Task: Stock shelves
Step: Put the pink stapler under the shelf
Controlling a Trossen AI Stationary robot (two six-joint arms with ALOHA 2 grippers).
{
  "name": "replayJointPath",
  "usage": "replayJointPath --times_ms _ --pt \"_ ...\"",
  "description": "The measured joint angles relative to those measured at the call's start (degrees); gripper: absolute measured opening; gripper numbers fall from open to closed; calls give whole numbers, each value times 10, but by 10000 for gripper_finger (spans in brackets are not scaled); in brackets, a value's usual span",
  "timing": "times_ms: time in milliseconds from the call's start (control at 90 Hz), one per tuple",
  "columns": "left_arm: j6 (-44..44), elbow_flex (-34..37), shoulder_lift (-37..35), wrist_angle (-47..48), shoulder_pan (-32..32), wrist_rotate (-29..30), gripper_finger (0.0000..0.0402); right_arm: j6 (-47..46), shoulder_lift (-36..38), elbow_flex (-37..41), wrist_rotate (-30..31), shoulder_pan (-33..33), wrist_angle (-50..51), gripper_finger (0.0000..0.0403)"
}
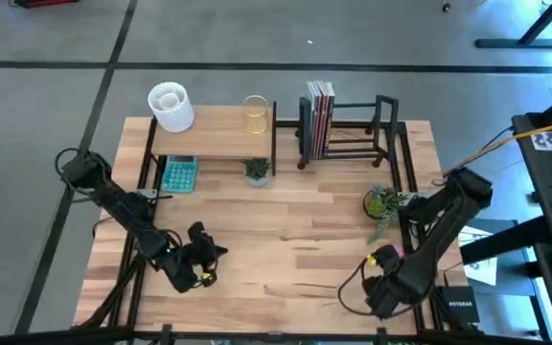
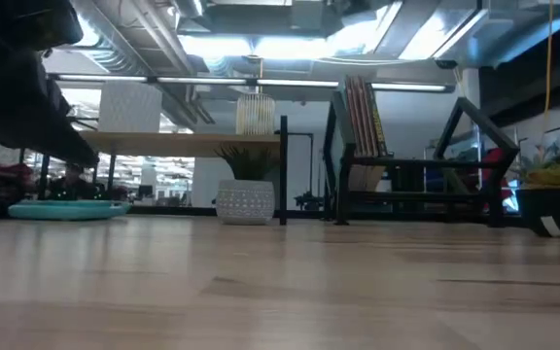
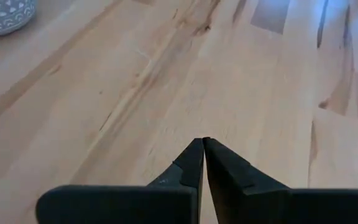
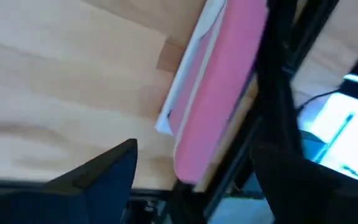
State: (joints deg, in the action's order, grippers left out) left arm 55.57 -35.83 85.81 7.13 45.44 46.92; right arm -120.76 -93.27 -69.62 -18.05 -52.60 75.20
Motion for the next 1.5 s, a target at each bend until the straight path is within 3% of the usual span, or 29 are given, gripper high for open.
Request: replayJointPath --times_ms 289,489,622,744,989,1122,1311,1500 --pt "9 0 2 -2 4 0 1 -11 14 130 -100 1 -123 296" --pt "12 0 2 -1 4 0 1 -13 14 187 -76 0 -288 296" --pt "11 0 2 -2 4 0 1 -23 14 189 -33 1 -297 290" --pt "11 0 2 -2 4 1 1 -31 14 189 -31 1 -266 248" --pt "11 0 2 -2 4 2 1 -34 14 189 -40 1 -221 100" --pt "9 0 2 -3 4 4 1 -35 12 170 -38 1 -223 97" --pt "-33 -8 -22 -1 13 10 1 -7 12 80 63 21 -227 97" --pt "-89 -37 -95 -2 50 10 1 144 -17 -41 179 106 -232 97"
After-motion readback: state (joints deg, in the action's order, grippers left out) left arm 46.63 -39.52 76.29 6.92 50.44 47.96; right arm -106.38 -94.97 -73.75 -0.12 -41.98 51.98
